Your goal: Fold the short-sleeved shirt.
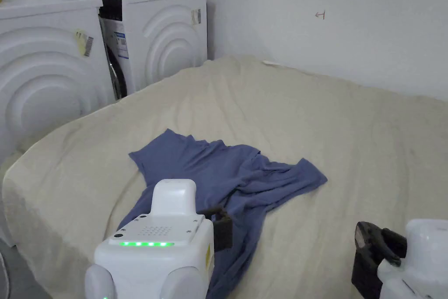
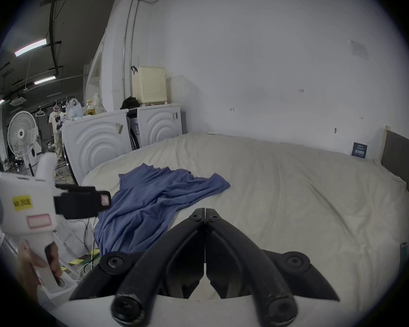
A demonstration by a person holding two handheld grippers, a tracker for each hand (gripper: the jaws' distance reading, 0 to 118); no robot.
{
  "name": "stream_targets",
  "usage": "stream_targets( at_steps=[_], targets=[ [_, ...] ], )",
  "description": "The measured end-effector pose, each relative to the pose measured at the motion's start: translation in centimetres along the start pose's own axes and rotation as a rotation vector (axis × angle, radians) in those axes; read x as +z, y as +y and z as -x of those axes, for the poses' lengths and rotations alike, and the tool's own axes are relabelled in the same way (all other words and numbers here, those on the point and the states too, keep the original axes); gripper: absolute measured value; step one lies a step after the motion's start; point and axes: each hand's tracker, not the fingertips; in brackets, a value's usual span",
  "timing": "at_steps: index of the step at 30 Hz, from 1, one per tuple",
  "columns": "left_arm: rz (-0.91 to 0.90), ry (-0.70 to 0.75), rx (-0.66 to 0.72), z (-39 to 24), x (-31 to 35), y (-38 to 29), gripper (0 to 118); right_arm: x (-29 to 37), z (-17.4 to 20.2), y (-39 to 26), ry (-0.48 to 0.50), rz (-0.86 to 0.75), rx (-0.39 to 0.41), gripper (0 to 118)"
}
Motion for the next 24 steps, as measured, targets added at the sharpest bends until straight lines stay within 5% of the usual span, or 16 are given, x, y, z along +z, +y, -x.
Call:
stream_targets(
  at_steps=[3, 5, 11, 20, 22, 23, 24],
  targets=[
    [0.039, 0.009, -0.017, 0.1, -2.7, -0.4, 102, -1.1, -0.2, -0.4, -0.009, 0.027, -0.005, 0],
    [0.083, -0.004, -0.03, 0.0, -4.8, -0.2, 105, -1.9, -0.2, -0.6, -0.014, 0.05, 0.008, 0],
    [0.214, 0.005, 0.044, 0.0, -9.9, -0.2, 106, -3.1, -0.2, -0.8, -0.019, 0.075, 0.019, 0],
    [0.319, 0.064, -0.055, -1.0, -13.5, -1.3, 100, -3.8, -1.4, -1.0, -0.035, 0.105, -0.014, 0],
    [0.295, 0.075, -0.085, -1.5, -12.9, -1.2, 83, -3.9, -1.4, -1.1, -0.039, 0.109, -0.017, 0],
    [0.248, 0.112, -0.11, -1.6, -12.4, -0.9, 61, -3.8, -1.5, -1.2, -0.039, 0.111, -0.019, 0],
    [0.252, 0.148, -0.131, -1.8, -12.5, -0.8, 17, -3.8, -1.6, -1.2, -0.037, 0.111, -0.023, 0]
  ],
)
